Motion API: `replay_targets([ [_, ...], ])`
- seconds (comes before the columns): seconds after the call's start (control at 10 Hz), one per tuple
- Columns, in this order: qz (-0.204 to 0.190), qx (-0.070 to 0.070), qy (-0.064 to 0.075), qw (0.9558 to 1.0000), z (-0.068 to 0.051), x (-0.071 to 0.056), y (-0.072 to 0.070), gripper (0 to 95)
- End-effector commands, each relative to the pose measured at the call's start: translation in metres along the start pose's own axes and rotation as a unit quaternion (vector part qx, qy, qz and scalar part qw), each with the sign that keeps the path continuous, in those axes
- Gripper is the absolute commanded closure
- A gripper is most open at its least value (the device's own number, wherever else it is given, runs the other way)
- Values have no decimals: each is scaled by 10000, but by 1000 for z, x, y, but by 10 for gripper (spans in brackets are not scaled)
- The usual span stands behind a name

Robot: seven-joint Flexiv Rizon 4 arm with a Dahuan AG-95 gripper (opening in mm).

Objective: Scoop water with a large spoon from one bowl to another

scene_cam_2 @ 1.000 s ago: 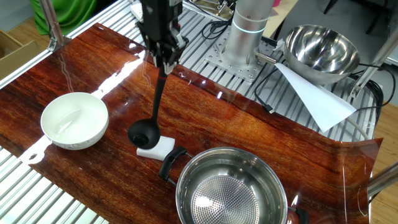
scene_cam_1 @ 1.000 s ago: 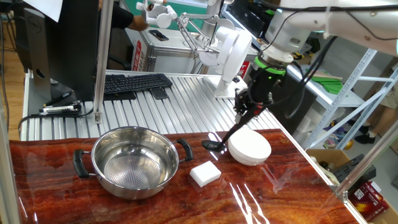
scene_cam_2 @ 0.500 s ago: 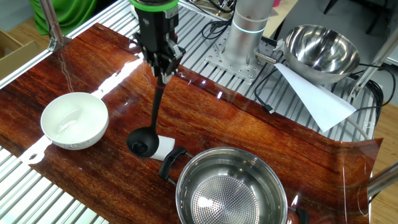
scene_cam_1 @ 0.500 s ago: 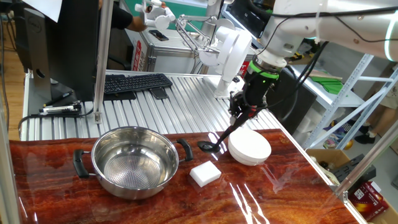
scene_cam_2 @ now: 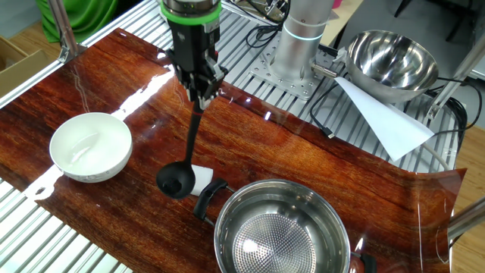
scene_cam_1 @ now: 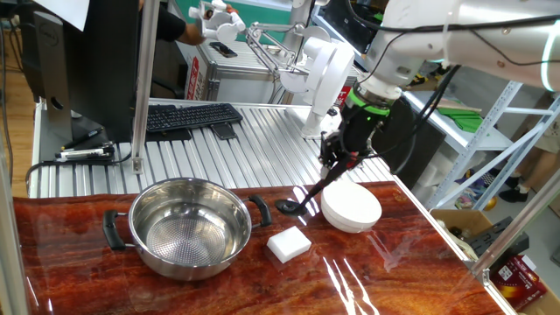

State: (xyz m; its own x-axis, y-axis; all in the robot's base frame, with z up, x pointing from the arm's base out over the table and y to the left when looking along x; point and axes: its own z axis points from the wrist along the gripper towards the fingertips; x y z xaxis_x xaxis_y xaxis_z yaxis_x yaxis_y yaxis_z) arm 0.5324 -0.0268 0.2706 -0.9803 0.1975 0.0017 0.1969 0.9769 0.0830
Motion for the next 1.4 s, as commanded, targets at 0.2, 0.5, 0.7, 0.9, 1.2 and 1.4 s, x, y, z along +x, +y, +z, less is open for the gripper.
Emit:
replay_targets([
  [0.2, 32, 13, -71, 10000, 9, -1, 1, 950],
  [0.5, 39, 9, -81, 10000, 18, -2, 2, 950],
  [0.7, 40, 8, -121, 9999, 28, -2, 3, 950],
  [0.9, 29, -3, -111, 9999, 31, -3, 3, 950],
  [1.2, 19, 1, -96, 10000, 31, -3, 3, 950],
  [1.4, 22, 1, -95, 10000, 31, -3, 3, 950],
])
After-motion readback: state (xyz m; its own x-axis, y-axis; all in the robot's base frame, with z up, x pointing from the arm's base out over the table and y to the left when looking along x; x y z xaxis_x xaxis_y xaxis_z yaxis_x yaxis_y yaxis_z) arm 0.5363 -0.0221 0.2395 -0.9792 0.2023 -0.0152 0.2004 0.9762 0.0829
